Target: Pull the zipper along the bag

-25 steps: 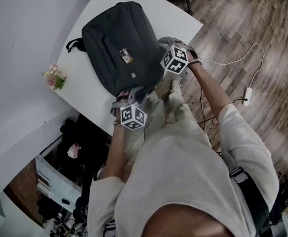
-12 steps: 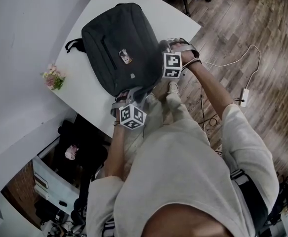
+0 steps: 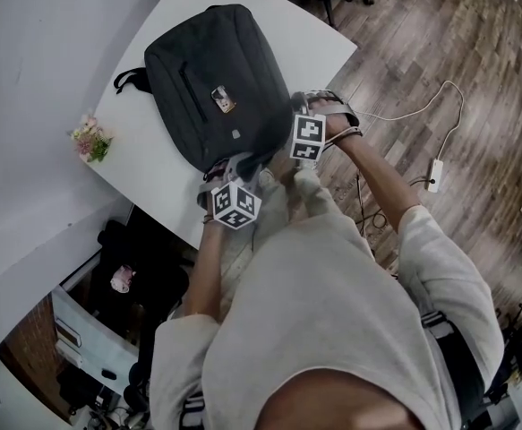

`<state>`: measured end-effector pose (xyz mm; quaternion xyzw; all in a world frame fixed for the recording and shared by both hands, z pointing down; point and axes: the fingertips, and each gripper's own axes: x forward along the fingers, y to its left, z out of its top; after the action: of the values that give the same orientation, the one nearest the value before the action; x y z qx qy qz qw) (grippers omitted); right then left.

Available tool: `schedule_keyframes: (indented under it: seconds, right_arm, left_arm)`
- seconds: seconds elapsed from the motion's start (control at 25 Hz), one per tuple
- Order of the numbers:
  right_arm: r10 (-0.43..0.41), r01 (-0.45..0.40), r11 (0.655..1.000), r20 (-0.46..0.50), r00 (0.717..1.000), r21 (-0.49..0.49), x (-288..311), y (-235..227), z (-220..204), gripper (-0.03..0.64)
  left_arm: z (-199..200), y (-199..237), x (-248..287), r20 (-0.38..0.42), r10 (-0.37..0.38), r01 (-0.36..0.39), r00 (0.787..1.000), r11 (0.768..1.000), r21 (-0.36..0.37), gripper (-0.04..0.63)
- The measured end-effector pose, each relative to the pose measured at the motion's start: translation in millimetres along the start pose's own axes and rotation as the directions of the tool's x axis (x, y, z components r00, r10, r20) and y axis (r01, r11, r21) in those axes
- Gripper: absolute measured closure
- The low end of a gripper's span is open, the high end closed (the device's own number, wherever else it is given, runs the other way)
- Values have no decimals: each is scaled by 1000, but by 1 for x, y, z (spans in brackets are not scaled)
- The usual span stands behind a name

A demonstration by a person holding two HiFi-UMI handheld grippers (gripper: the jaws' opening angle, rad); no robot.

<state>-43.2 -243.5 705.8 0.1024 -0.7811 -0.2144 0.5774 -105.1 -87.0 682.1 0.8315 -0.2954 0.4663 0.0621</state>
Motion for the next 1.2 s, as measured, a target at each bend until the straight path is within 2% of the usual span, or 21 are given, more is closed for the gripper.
schedule_keyframes:
  seconds: [0.32,0.56,0.68,0.92,1.2]
  right_arm:
    - [34,-29,985,-32,999,168,-22,51,3,594]
    - [60,-45,956,-45,997,291,-39,95,22,592]
    - [59,-36,929,-52,997,367,-48,117,34,592]
    - [88,-76,916,-13,996,395,-53,129,44,595]
    - [80,-59,910,-36,996,410,-43,110,10,598]
  left_arm:
    - [0,0,-1,14,-8,9,1000,1000,-21,499]
    - [-1,0,-2,20,-21,22,1000,999,-33,497]
    - [-2,-5,-3,12,-30,30,999,999,-26,496]
    - [1,-7,-3,17,-20,21,1000,999,-34,495]
    - [29,-6,14,40,7,-5,999,998,-66,494]
